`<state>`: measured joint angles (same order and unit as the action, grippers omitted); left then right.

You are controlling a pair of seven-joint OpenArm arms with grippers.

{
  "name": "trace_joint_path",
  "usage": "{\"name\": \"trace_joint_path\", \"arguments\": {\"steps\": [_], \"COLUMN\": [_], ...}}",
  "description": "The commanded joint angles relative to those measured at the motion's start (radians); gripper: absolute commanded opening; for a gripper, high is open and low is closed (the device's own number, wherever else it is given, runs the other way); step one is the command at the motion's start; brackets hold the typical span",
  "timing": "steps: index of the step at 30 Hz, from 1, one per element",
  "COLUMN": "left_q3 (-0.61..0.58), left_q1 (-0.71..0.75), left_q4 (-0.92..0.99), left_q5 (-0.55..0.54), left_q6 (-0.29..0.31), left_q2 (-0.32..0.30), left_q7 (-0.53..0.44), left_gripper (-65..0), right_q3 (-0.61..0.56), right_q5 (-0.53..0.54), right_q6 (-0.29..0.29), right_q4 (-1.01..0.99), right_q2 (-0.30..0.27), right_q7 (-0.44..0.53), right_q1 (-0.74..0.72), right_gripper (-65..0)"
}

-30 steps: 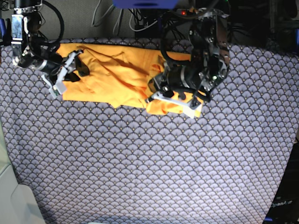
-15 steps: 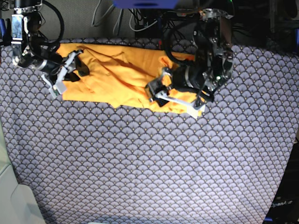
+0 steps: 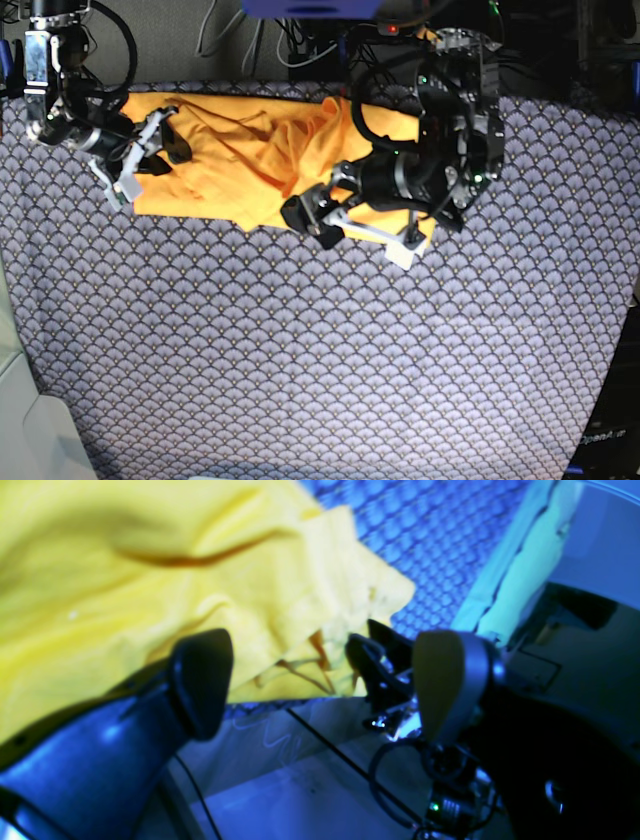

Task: Fold the T-shirt properly
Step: 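Lower the folded end onto the strip and open the left gripper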

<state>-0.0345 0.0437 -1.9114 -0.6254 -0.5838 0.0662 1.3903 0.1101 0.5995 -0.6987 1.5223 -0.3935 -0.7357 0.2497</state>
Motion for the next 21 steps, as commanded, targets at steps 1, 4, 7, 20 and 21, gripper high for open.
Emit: {"name": "trace_joint_path", "arguments": {"steps": [1,4,7,20,21], "left_q3": [0.000,0.003,0.038,0.213,0.209], "left_q1": [-0.008,-0.009,-0.009,-0.023,-0.040], "left_q4": [-0.018,-0.018,-0.017,0.175,0.209], "left_q5": [-0.012,-0.012,-0.034,-0.212,-0.212], "left_q6": [-0.005,-0.005,-0.005,-0.003,-0.003], "left_q2": [0.004,-0.012,-0.035,-0.180,-0.179], "left_q7": [0.006,0.006,0.006,0.006,0.006], "left_gripper": [-12.9,-27.8,-49.7,-65.0,-65.0], "right_q3": [0.003,0.003,0.003,0.003,0.003], "right_q5": [-0.011,-0.011,-0.011,-0.011,-0.011], "right_q6": [0.001,0.001,0.001,0.001,0.001], "right_q4": [0.011,0.011,0.013,0.013,0.013], "right_q2": [-0.014,-0.014,-0.014,-0.014,-0.014], "right_q7": [-0.011,-0.011,-0.011,-0.011,-0.011], "right_q1": [-0.002,-0.003,-0.003,-0.005,-0.005], "right_gripper": [-37.6,-37.6,-37.6,-37.6,-37.6]}}
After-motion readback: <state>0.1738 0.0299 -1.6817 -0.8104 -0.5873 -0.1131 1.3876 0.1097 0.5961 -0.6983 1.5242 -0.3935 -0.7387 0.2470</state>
